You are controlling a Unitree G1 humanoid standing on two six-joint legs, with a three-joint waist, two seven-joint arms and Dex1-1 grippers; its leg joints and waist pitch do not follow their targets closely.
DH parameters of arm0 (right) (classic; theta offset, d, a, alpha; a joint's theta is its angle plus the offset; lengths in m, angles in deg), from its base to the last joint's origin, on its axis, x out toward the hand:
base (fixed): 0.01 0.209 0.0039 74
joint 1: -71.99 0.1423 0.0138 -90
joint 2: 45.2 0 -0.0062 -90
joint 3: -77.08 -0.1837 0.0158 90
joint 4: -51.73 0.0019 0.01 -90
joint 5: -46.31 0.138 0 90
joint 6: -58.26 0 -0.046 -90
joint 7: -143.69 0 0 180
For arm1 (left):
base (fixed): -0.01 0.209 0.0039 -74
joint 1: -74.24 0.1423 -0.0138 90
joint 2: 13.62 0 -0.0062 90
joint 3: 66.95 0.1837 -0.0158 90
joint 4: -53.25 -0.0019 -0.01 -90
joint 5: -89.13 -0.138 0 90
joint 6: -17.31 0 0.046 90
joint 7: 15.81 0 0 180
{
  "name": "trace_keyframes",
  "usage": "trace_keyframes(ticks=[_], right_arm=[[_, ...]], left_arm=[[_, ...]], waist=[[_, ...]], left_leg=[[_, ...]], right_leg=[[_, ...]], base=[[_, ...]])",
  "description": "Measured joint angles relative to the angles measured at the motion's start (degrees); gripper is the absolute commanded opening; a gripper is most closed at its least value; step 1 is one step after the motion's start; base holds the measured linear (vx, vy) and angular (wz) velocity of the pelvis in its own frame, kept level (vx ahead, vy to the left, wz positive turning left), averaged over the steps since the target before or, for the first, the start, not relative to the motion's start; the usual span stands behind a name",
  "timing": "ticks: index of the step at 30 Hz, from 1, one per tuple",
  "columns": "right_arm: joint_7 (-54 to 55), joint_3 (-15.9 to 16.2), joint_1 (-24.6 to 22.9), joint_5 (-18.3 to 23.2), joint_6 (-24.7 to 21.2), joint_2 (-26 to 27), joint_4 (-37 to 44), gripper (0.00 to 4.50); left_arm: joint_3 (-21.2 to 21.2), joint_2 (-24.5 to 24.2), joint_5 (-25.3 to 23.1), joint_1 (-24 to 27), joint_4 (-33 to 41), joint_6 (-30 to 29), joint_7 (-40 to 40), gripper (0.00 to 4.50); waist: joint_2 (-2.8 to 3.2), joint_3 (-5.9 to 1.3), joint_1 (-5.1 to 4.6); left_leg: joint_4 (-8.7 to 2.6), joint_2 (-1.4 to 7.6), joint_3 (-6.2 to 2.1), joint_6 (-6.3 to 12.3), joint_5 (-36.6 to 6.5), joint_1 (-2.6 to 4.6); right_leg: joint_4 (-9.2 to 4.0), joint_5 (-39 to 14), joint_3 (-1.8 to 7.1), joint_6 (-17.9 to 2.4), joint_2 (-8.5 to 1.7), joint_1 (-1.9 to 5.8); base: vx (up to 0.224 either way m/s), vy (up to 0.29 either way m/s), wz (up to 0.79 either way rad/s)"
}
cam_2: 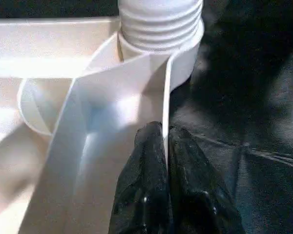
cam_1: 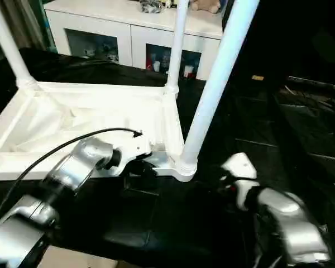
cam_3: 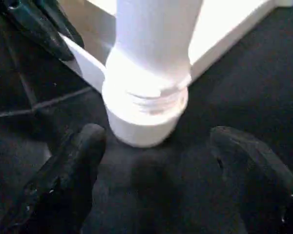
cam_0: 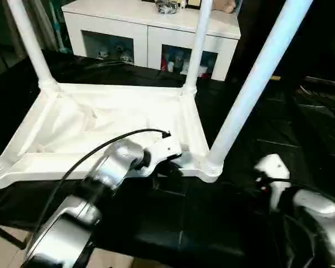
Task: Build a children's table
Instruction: Rotate table base, then rotate leg to tighten
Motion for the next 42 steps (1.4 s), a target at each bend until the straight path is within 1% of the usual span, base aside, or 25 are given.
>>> trace_keyframes(ticks=[1, 2, 3, 7, 8, 9, 10, 11, 17, 20, 25, 28, 29, 32, 34, 37, 39, 42], right_arm=[[-0.14, 0.17, 0.32, -0.22, 0.74, 0.20, -0.55, 3.80], [-0.56, 0.16, 0.75, -0.21, 1.52, 0.78, -1.27, 3.80], [-0.91, 0.15, 1.12, -0.14, 2.31, 1.28, -1.86, 3.80], [-2.02, 0.15, 2.39, 0.84, 3.36, 2.29, -3.63, 3.80], [-2.22, 0.15, 2.58, 1.08, 3.41, 2.56, -3.96, 4.08], [-2.37, 0.15, 2.79, 1.11, 3.49, 2.71, -4.23, 4.14], [-2.52, 0.15, 3.10, 1.13, 3.57, 2.91, -4.57, 4.14], [-2.78, 0.19, 3.49, 1.12, 3.86, 3.05, -5.11, 4.27], [-3.20, 1.06, 5.78, 0.65, 6.16, 4.19, -7.87, 4.27], [-3.51, 1.30, 7.10, 0.64, 6.25, 5.16, -8.52, 4.27], [-3.67, 1.36, 7.66, 0.56, 7.29, 5.42, -9.98, 4.27], [-4.40, 1.42, 7.83, 0.57, 7.38, 5.68, -10.83, 4.27], [-4.94, 1.51, 7.92, 0.58, 7.42, 5.72, -10.94, 4.11], [-5.84, 1.86, 8.88, 0.56, 7.57, 5.72, -11.98, 4.11], [-6.12, 1.86, 9.08, 0.58, 7.86, 5.73, -12.19, 3.77], [-6.24, 1.86, 9.35, 0.61, 8.04, 5.80, -12.65, 3.71], [-6.71, 1.86, 9.53, 0.62, 8.11, 5.87, -13.05, 3.40], [-7.68, 1.93, 9.55, 0.65, 8.17, 5.93, -13.10, 3.22]], left_arm=[[-0.07, -0.02, 0.42, 0.26, 0.54, 0.02, 0.36, 0.00], [-0.22, -0.08, 0.91, 0.74, 1.35, -0.61, 0.68, 0.00], [-0.29, -0.13, 1.26, 1.09, 2.10, -1.44, 0.86, 0.00], [-0.21, -0.59, 1.65, 1.46, 3.58, -3.28, 1.86, 0.00], [-0.09, -0.73, 1.61, 1.46, 3.78, -3.65, 1.97, 0.00], [0.13, -0.80, 1.56, 1.47, 3.89, -3.72, 1.97, 0.00], [0.46, -1.01, 1.36, 1.46, 3.88, -3.84, 1.98, 0.00], [0.68, -1.22, 1.04, 1.43, 3.81, -3.91, 2.00, 0.00], [2.35, -2.27, 0.32, 0.73, 4.58, -5.46, 2.43, 0.00], [2.89, -2.41, -0.05, 0.08, 4.63, -6.44, 2.59, 0.00], [3.18, -2.53, -0.11, -0.12, 4.53, -6.48, 2.67, 0.00], [3.28, -2.67, -0.07, -0.41, 4.64, -7.48, 3.25, 0.00], [3.28, -2.72, -0.05, -0.47, 4.68, -7.79, 3.35, 0.00], [3.29, -2.84, -0.04, -0.58, 4.67, -8.13, 3.66, 0.00], [3.30, -2.85, -0.03, -0.58, 4.67, -8.14, 3.74, 0.00], [3.30, -2.90, 0.09, -0.61, 4.68, -8.39, 3.85, 0.00], [3.30, -3.04, 0.43, -0.61, 4.67, -8.63, 4.11, 0.00], [3.32, -3.11, 0.50, -0.66, 4.67, -8.68, 4.30, 0.00]], waist=[[-0.03, -0.07, 0.24], [-0.31, -0.12, 0.40], [-0.46, -0.16, 0.45], [-0.59, -0.19, 0.61], [-0.60, -0.20, 0.69], [-0.61, -0.19, 0.72], [-0.64, -0.19, 0.69], [-0.71, -0.21, 0.65], [-1.32, -0.50, 0.27], [-1.36, -0.52, 0.15], [-1.38, -0.53, 0.15], [-1.39, -0.54, 0.03], [-1.39, -0.54, -0.03], [-1.41, -0.55, -0.15], [-1.43, -0.56, -0.14], [-1.45, -0.57, -0.16], [-1.46, -0.58, -0.17], [-1.48, -0.57, -0.17]], left_leg=[[-0.06, 0.00, 0.03, 0.00, 0.00, 0.00], [-0.11, 0.00, 0.07, -0.06, -0.04, -0.02], [-0.11, 0.00, 0.09, -0.08, -0.12, -0.02], [-0.10, 0.00, 0.20, 0.01, -0.39, -0.03], [-0.10, 0.00, 0.24, 0.03, -0.42, -0.02], [-0.10, 0.01, 0.27, 0.04, -0.42, -0.02], [-0.10, 0.02, 0.28, 0.04, -0.42, -0.01], [-0.10, 0.04, 0.27, 0.03, -0.42, 0.01], [-0.09, 0.06, 0.23, 0.01, -0.44, 0.09], [-0.07, 0.06, 0.22, 0.00, -0.44, 0.12], [-0.07, 0.06, 0.20, -0.01, -0.44, 0.18], [-0.07, 0.07, 0.21, -0.01, -0.44, 0.18], [-0.07, 0.07, 0.21, -0.01, -0.44, 0.19], [-0.07, 0.08, 0.21, -0.01, -0.44, 0.20], [-0.07, 0.08, 0.22, -0.01, -0.44, 0.20], [-0.07, 0.08, 0.21, -0.01, -0.44, 0.20], [-0.08, 0.08, 0.21, -0.01, -0.44, 0.21], [-0.08, 0.08, 0.21, -0.01, -0.44, 0.21]], right_leg=[[0.00, 0.00, 0.01, 0.00, 0.01, -0.04], [0.00, 0.01, 0.01, -0.01, 0.01, -0.05], [0.00, 0.02, 0.02, -0.03, 0.02, -0.04], [-0.07, 0.09, 0.08, -0.23, 0.01, -0.03], [-0.07, 0.06, 0.08, -0.25, 0.01, -0.03], [-0.07, 0.05, 0.07, -0.25, 0.01, -0.03], [-0.06, 0.05, 0.07, -0.25, 0.03, -0.03], [-0.05, 0.05, 0.07, -0.25, 0.04, -0.02], [-0.05, 0.05, 0.08, -0.25, 0.07, 0.04], [-0.05, 0.06, 0.09, -0.26, 0.07, 0.06], [-0.04, 0.06, 0.07, -0.27, 0.07, 0.13], [-0.03, 0.07, 0.07, -0.27, 0.09, 0.13], [-0.03, 0.07, 0.07, -0.27, 0.09, 0.13], [-0.02, 0.07, 0.07, -0.27, 0.10, 0.13], [-0.02, 0.07, 0.07, -0.27, 0.10, 0.14], [-0.03, 0.07, 0.07, -0.27, 0.10, 0.14], [-0.02, 0.07, 0.07, -0.27, 0.10, 0.14], [-0.02, 0.07, 0.07, -0.27, 0.10, 0.14]], base=[[0.000, 0.000, 0.00], [0.000, 0.000, 0.00], [0.000, 0.000, 0.00], [0.000, 0.000, 0.00], [0.000, 0.000, 0.00], [0.000, 0.000, 0.00], [0.000, 0.000, 0.00], [0.000, 0.000, 0.00], [0.000, 0.000, 0.00], [0.000, 0.000, 0.00], [0.000, 0.000, 0.00], [0.000, 0.000, 0.00], [0.000, 0.000, 0.00], [0.000, 0.000, 0.00], [0.000, 0.000, 0.00], [0.000, 0.000, 0.00], [0.000, 0.000, 0.00], [0.000, 0.000, 0.00]])
